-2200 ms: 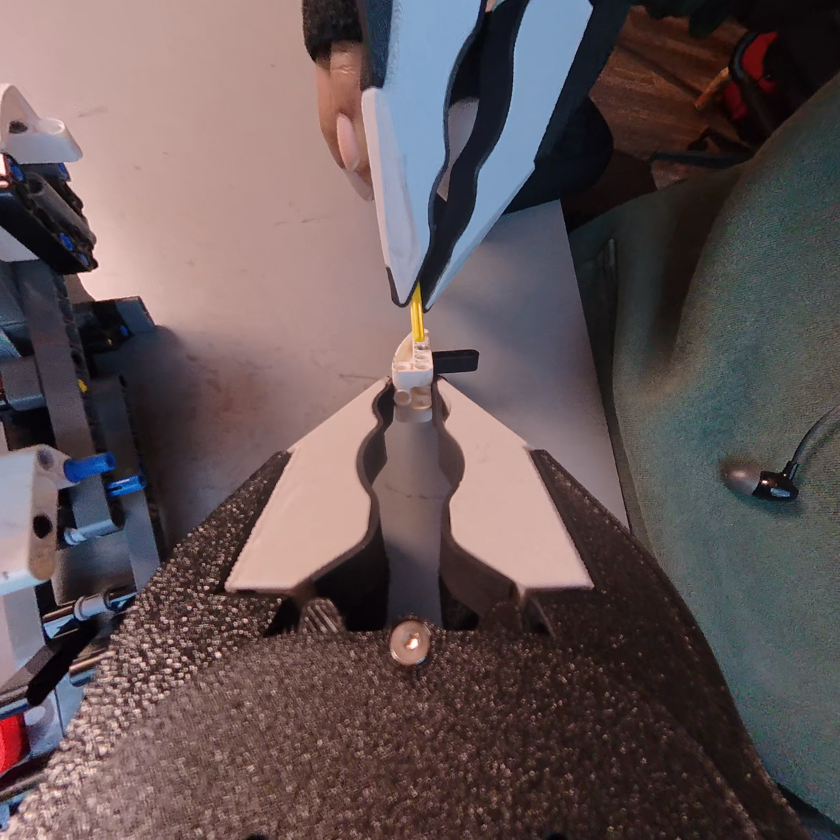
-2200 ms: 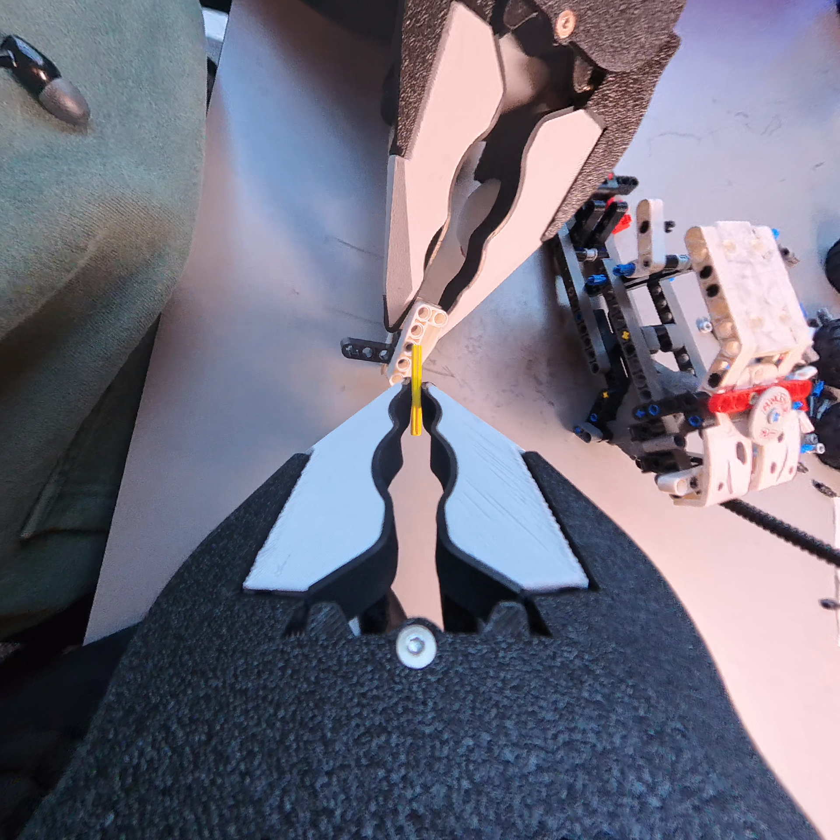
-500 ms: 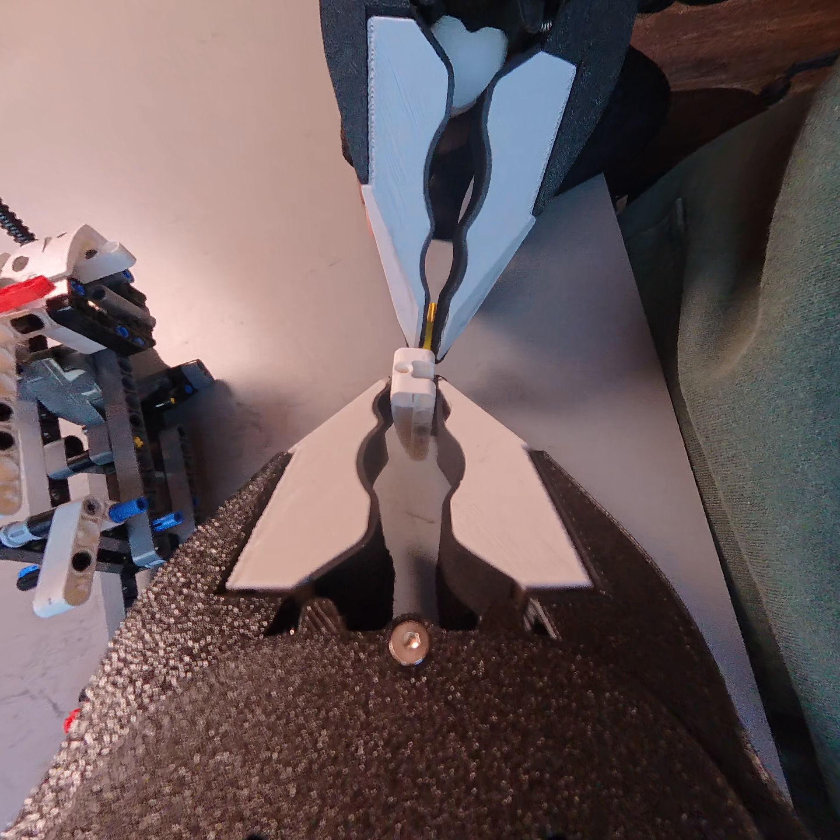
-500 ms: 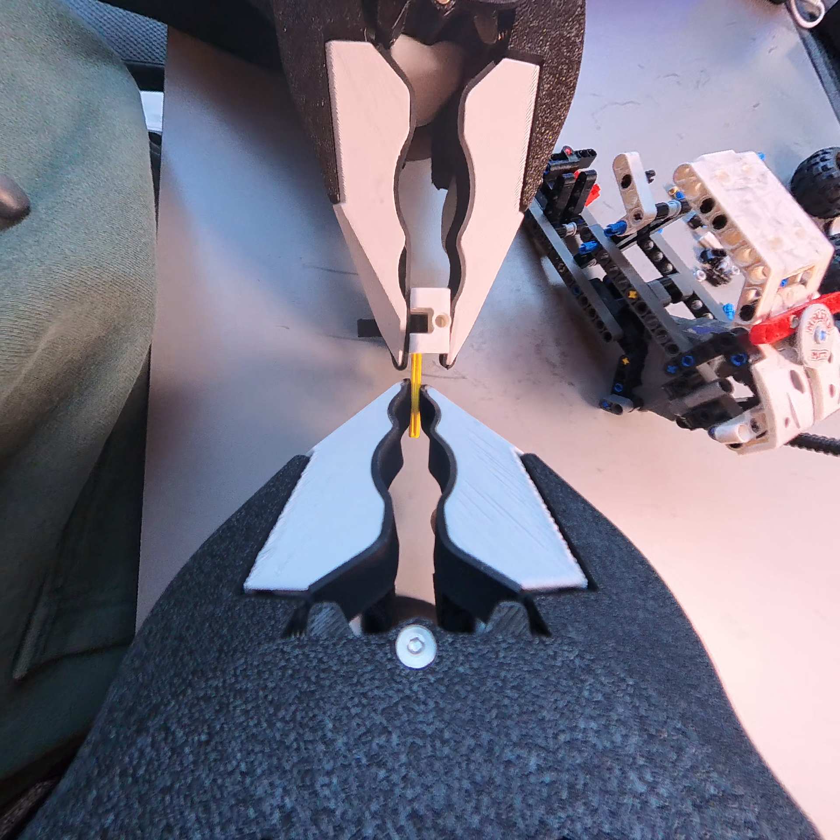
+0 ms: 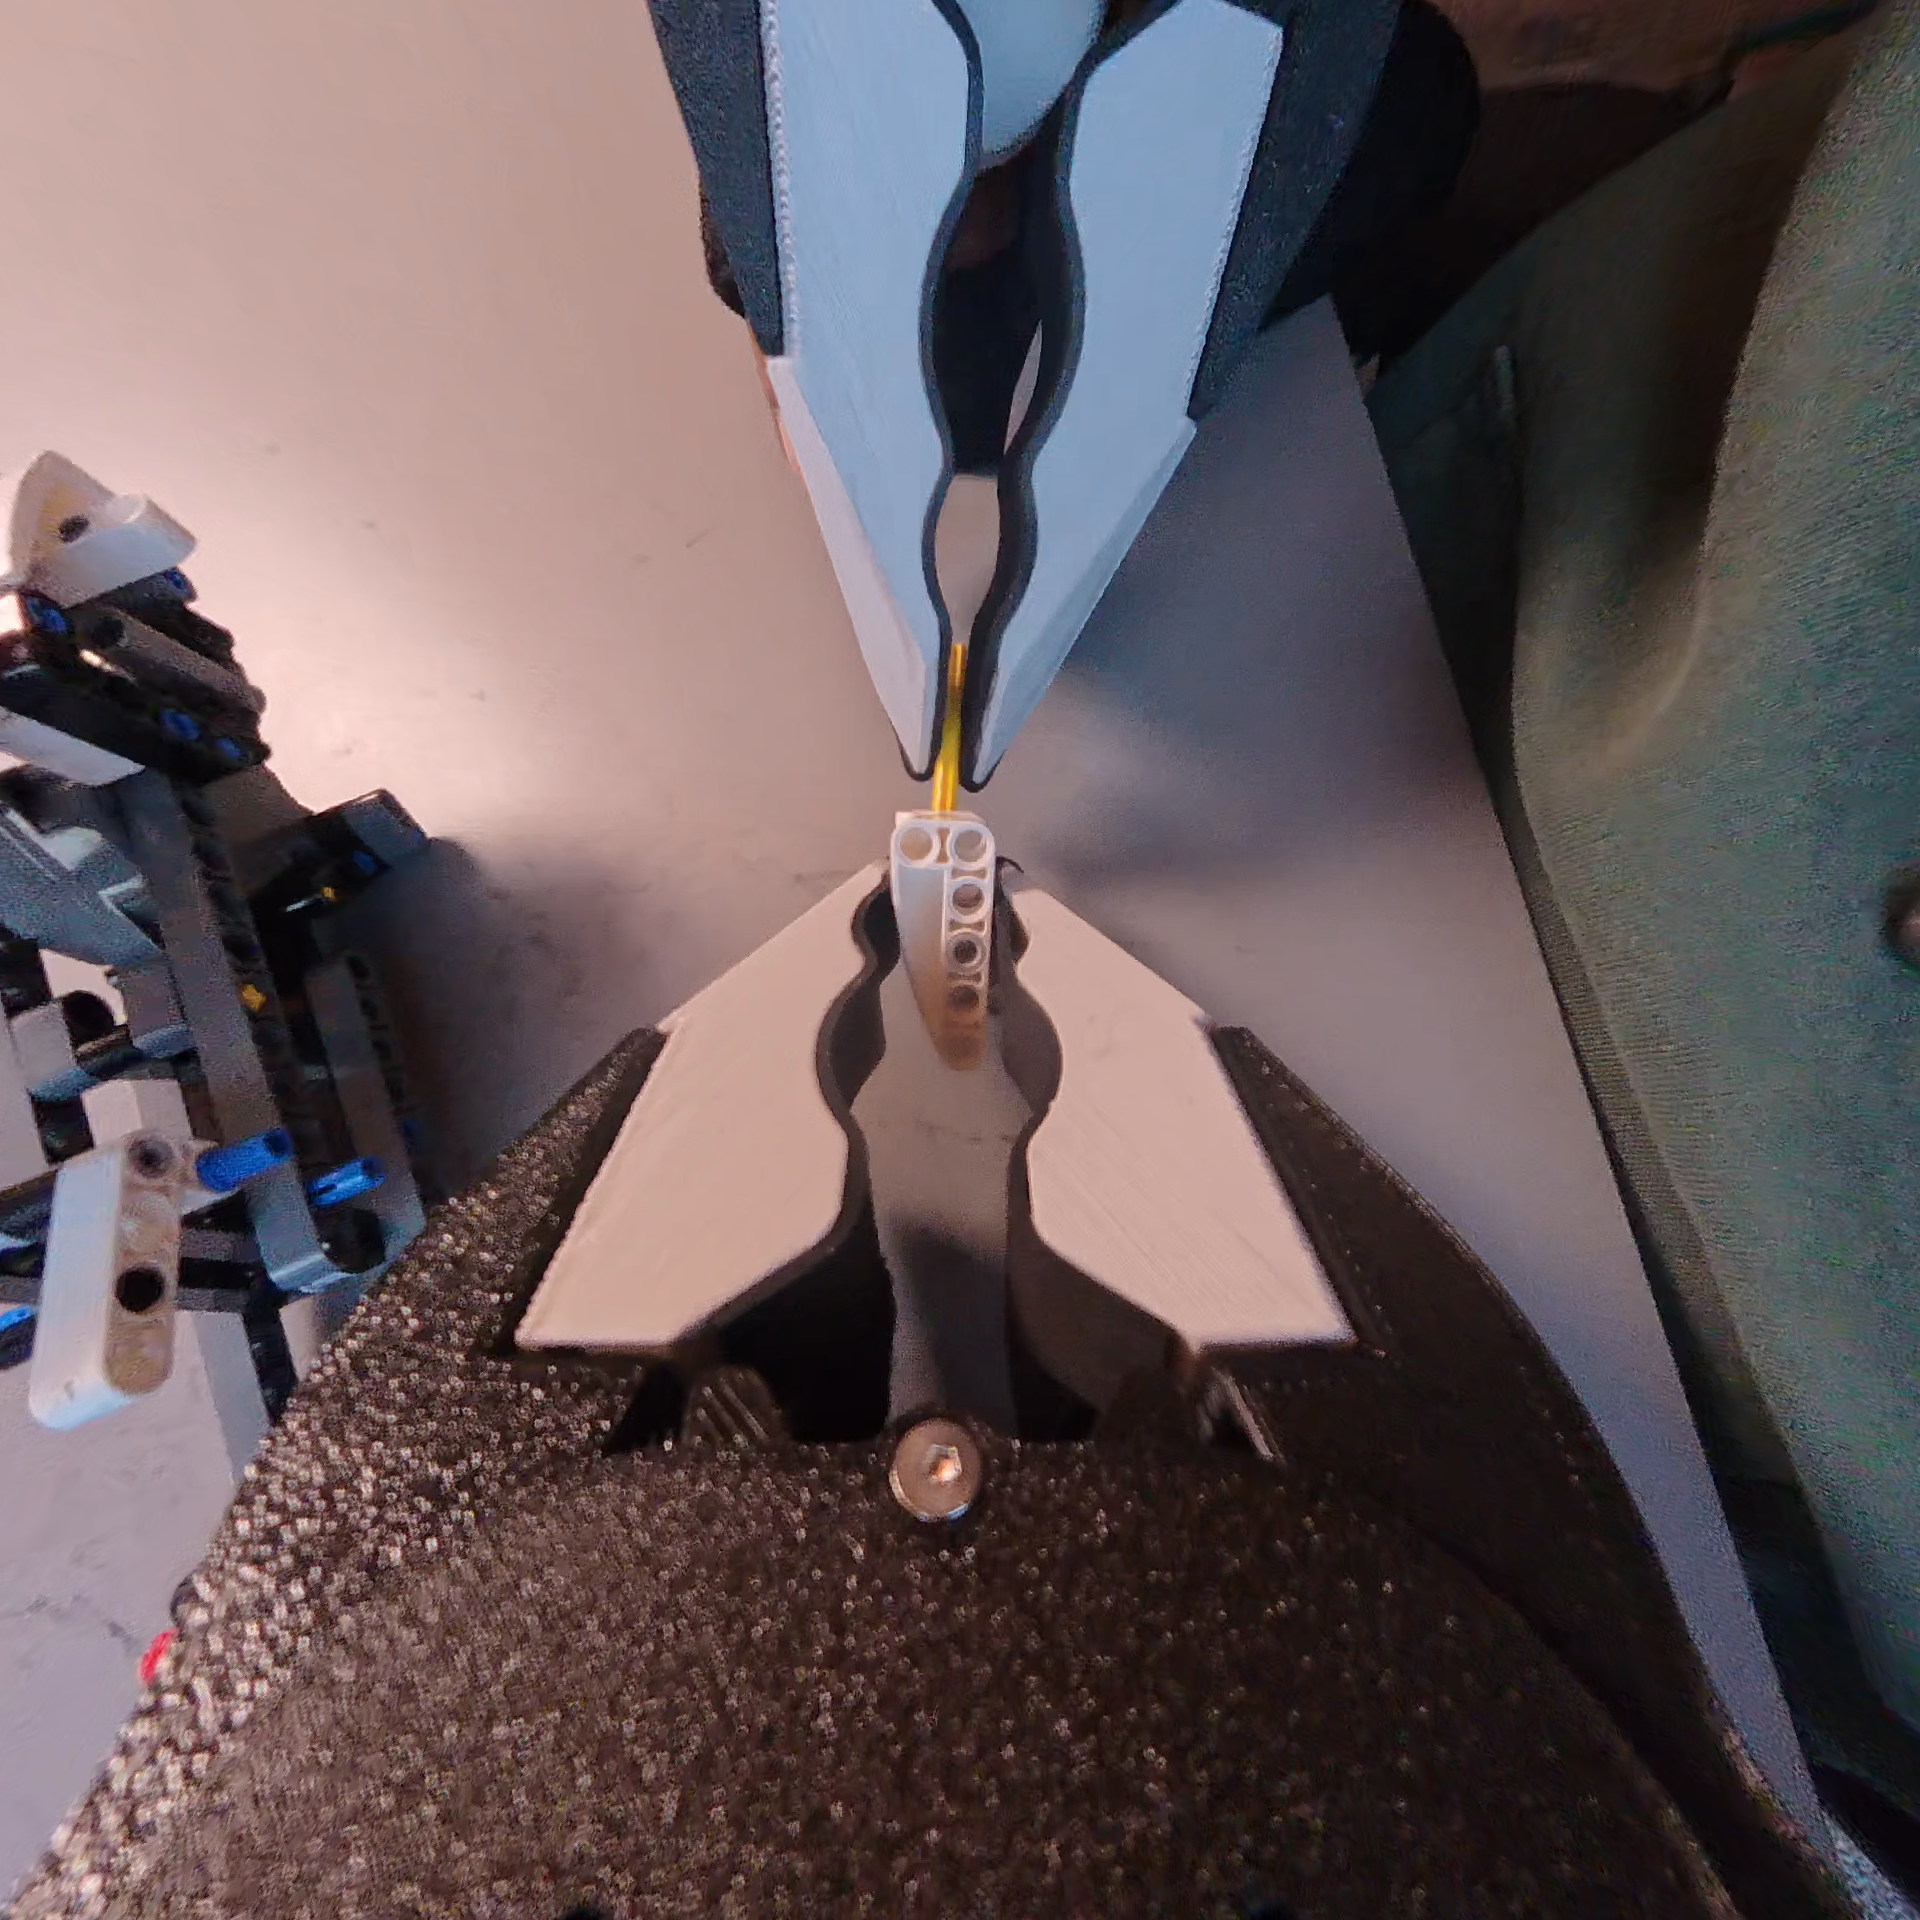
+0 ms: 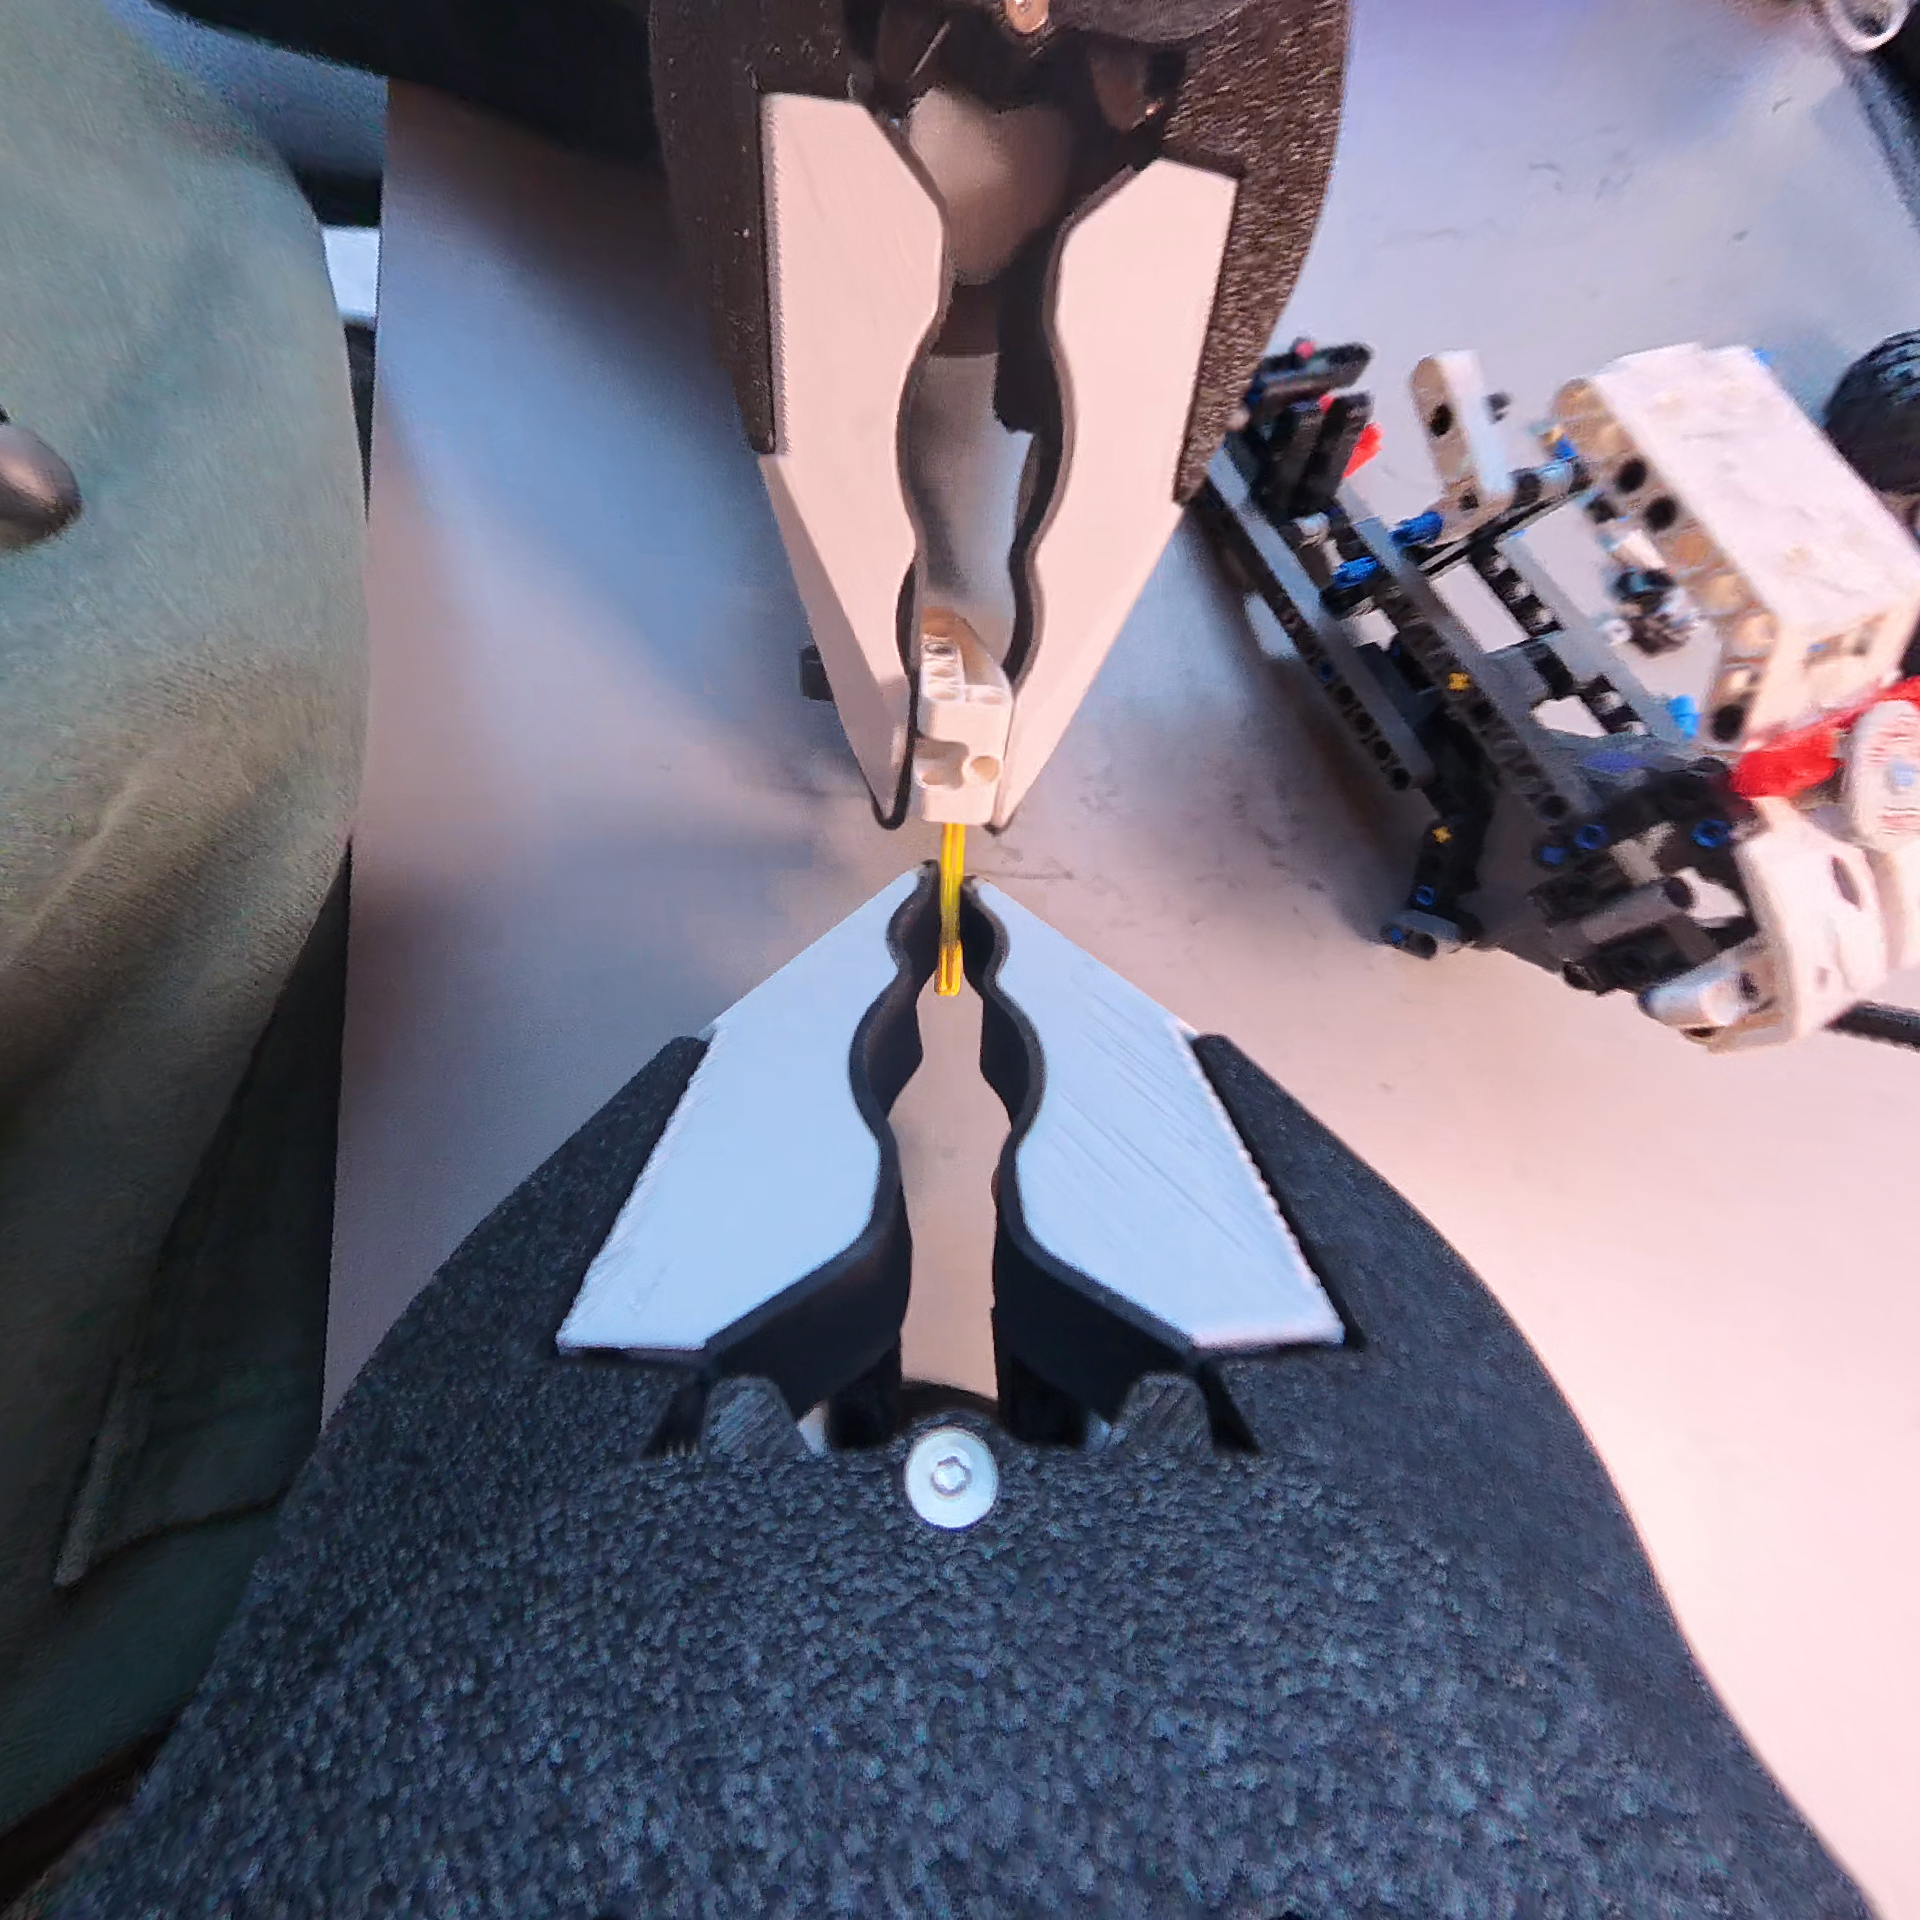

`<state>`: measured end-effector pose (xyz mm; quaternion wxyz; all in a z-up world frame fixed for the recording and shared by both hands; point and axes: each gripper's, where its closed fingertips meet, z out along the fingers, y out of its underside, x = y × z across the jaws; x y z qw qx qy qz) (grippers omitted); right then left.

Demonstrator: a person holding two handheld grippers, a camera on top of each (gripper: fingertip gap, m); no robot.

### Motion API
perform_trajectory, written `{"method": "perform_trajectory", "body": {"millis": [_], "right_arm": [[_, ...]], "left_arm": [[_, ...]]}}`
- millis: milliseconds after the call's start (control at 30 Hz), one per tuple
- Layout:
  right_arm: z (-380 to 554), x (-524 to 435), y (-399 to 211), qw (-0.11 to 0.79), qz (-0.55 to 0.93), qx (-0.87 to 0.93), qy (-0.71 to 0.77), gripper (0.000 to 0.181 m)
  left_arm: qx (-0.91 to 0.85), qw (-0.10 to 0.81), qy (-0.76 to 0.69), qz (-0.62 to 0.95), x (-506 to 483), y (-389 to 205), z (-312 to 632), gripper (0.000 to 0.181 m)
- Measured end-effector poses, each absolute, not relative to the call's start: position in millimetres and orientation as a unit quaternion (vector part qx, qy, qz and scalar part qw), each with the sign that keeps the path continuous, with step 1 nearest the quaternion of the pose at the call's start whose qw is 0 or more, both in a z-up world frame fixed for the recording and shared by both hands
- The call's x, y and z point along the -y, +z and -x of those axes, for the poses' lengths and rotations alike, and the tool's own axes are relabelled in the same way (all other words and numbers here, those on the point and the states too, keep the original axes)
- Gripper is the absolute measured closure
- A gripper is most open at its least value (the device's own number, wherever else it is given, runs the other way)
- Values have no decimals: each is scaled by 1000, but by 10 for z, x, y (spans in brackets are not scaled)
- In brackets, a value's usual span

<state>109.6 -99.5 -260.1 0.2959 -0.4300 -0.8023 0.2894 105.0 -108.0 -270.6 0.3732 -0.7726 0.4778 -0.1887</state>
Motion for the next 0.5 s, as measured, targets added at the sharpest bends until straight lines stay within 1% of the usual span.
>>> {"method": "perform_trajectory", "body": {"millis": [300,500], "right_arm": [[-1080,940,-2482,321,435,786,301,179],[-1064,942,-2266,344,438,751,355,179]], "left_arm": [[-456,392,-204,772,1057,-2602,-1047,166],[-435,411,-228,768,1008,-2510,-1075,164]]}}
